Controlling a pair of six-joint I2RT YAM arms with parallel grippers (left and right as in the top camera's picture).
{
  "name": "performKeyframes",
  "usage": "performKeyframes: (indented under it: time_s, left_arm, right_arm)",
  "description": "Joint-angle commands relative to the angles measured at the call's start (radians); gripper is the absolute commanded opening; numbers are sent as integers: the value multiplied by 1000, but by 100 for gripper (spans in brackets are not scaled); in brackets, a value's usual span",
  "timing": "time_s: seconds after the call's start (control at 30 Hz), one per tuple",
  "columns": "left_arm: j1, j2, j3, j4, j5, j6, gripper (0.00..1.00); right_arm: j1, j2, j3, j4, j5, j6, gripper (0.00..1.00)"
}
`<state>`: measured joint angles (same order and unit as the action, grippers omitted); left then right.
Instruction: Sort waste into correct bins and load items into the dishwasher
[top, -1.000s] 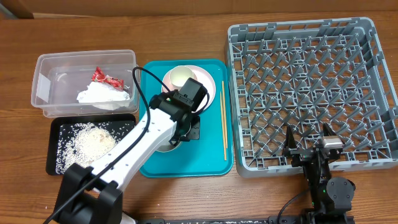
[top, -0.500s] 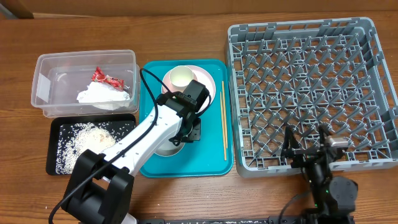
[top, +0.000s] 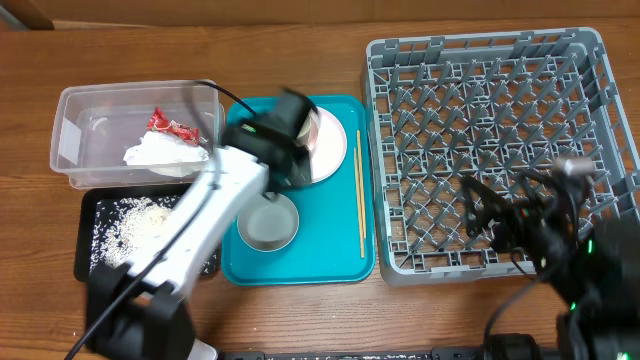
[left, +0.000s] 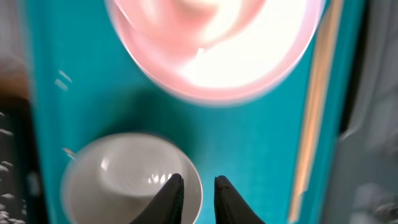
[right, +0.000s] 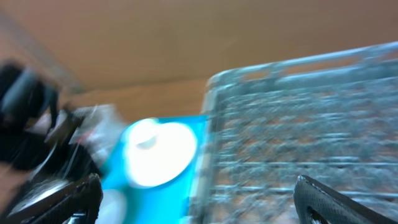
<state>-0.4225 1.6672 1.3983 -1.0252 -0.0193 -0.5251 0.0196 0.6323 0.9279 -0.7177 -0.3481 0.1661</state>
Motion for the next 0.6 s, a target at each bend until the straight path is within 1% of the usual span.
performKeyframes:
  time_s: [0.0, 0.07, 0.13, 0.2, 0.23, 0.37, 0.4, 0.43, 0.47, 0.5, 0.57]
  left_arm:
    - [140, -113, 137, -27, 56, -6, 22]
    - [224, -144, 179, -49, 68, -6, 24]
    - [318, -174, 200, -74, 69, -6, 27]
    - [406, -197, 201, -100, 68, -6, 59]
    - [488, -207, 201, -142, 68, -6, 77]
    - [610, -201, 197, -220, 60, -2, 79]
    - [630, -200, 195, -230, 60, -2, 83]
    - [650, -199, 192, -238, 61, -3, 84]
    - [663, -197, 190, -244, 61, -3, 90]
    - [670, -197, 190, -250, 61, -3, 98]
    - [678, -196, 190, -260, 61, -3, 100]
  right_arm:
    - [-2, 131, 95, 11, -442, 83, 100]
    - [-2, 184, 93, 90, -632, 117, 100]
    - [-1, 241, 93, 130, -756, 122, 100]
    - [11, 293, 93, 121, -753, 157, 100]
    - [48, 346, 93, 85, -686, 156, 100]
    - [196, 433, 93, 63, -451, 158, 100]
    - [238, 449, 93, 66, -384, 168, 100]
    - [291, 468, 93, 66, -296, 185, 100]
    - [355, 490, 93, 69, -194, 206, 100]
    - [390, 502, 93, 70, -136, 213, 100]
    - [484, 534, 93, 68, 29, 241, 100]
